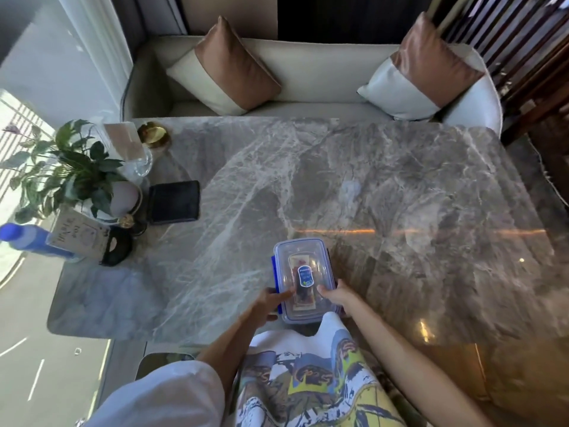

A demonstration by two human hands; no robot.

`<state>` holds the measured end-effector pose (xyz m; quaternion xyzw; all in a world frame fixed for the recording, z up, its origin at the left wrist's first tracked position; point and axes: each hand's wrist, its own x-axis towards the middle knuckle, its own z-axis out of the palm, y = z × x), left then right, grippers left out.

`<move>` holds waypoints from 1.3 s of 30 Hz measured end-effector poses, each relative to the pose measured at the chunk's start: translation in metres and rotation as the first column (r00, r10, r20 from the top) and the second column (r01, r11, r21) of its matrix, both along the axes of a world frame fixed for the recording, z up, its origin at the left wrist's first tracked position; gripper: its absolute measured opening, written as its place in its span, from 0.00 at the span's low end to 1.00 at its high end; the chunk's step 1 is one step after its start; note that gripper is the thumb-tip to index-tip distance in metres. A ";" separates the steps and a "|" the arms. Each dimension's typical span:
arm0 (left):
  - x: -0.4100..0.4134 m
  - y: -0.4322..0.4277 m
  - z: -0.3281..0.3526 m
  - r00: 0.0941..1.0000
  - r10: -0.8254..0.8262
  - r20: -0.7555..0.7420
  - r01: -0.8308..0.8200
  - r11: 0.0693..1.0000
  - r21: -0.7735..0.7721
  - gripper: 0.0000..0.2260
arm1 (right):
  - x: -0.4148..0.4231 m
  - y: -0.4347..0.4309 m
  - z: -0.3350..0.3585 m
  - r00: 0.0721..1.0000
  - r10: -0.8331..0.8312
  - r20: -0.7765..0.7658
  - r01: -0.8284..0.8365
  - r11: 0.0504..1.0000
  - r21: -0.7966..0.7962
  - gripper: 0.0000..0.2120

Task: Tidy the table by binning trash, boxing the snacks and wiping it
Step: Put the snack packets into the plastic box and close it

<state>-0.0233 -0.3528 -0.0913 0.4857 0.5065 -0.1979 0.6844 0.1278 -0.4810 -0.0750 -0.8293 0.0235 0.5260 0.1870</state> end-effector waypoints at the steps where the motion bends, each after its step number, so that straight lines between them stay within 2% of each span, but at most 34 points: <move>1: 0.001 -0.002 0.001 1.000 0.028 0.003 -0.028 1.000 0.011 0.16 | 0.000 -0.001 -0.002 1.000 -0.015 -0.007 0.015 1.000 -0.005 0.44; 3: 0.005 -0.005 0.002 0.998 0.058 0.001 -0.057 0.996 0.075 0.15 | -0.002 -0.004 -0.005 0.998 -0.053 -0.016 0.053 0.999 0.006 0.44; 7: 0.006 -0.005 0.004 0.993 0.114 0.025 -0.116 0.979 0.167 0.20 | -0.003 -0.007 -0.012 0.992 -0.125 -0.026 0.126 0.990 0.056 0.44; 10: 0.010 -0.005 0.003 1.000 0.019 0.014 -0.022 0.963 0.270 0.17 | -0.002 -0.009 -0.015 0.985 -0.166 -0.041 0.169 0.981 0.090 0.47; 13: 0.014 -0.007 -0.001 0.998 -0.020 -0.056 0.040 0.924 0.381 0.19 | -0.003 -0.013 -0.022 0.978 -0.204 -0.049 0.208 0.972 0.111 0.49; 19: 0.020 -0.012 -0.003 0.990 -0.056 -0.130 0.113 0.867 0.486 0.16 | -0.005 -0.014 -0.031 0.975 -0.222 -0.028 0.224 0.966 0.127 0.48; 23: 0.021 -0.013 -0.004 0.986 -0.079 -0.148 0.143 0.857 0.495 0.16 | -0.004 -0.018 -0.034 0.960 -0.274 -0.050 0.278 0.944 0.178 0.51; 27: 0.018 -0.013 -0.005 0.984 -0.091 -0.151 0.157 0.844 0.512 0.17 | -0.018 -0.021 -0.030 0.912 -0.409 -0.008 0.393 0.870 0.299 0.40; 30: 0.018 -0.015 0.002 0.981 -0.106 -0.160 0.175 0.839 0.516 0.16 | -0.033 -0.024 -0.033 0.858 -0.512 -0.035 0.485 0.788 0.378 0.36; 32: 0.019 -0.015 0.004 0.979 -0.117 -0.165 0.187 0.836 0.517 0.17 | -0.037 -0.021 -0.030 0.864 -0.503 0.013 0.462 0.804 0.374 0.33; 33: 0.018 -0.016 0.005 0.980 -0.117 -0.161 0.184 0.840 0.510 0.17 | -0.037 -0.020 -0.029 0.878 -0.472 0.083 0.416 0.837 0.356 0.32; 35: 0.015 -0.017 0.009 0.993 -0.070 -0.093 0.102 0.912 0.398 0.17 | -0.036 -0.019 -0.025 0.896 -0.378 0.235 0.300 0.902 0.309 0.29; 37: 0.006 -0.019 0.014 1.000 -0.005 -0.023 0.008 0.992 0.129 0.17 | -0.029 -0.016 -0.024 0.908 -0.308 0.285 0.209 0.921 0.329 0.26; 39: -0.008 -0.018 0.014 0.999 -0.030 -0.030 0.026 0.992 -0.126 0.15 | -0.013 -0.010 -0.021 0.943 -0.144 0.301 0.046 0.950 0.309 0.25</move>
